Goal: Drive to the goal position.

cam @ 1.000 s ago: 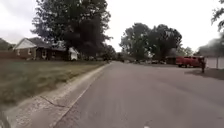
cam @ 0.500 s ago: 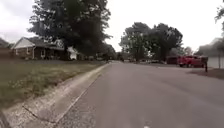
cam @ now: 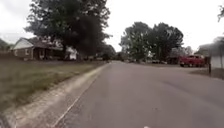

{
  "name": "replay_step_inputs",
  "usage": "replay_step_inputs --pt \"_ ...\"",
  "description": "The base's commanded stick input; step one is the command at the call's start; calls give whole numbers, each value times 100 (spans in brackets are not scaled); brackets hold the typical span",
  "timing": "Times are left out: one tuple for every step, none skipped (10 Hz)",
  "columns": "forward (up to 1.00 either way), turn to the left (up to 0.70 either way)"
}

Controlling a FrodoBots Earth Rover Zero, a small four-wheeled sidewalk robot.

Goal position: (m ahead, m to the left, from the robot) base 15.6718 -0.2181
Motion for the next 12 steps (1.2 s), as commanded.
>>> replay_step_inputs --pt "70 0" --pt "70 0" --pt "70 -2" --pt "70 -28" --pt "70 -33" --pt "70 -35" --pt "70 -35" --pt "70 -35" --pt "70 -30" --pt "70 -13" --pt "70 0" --pt "70 0"
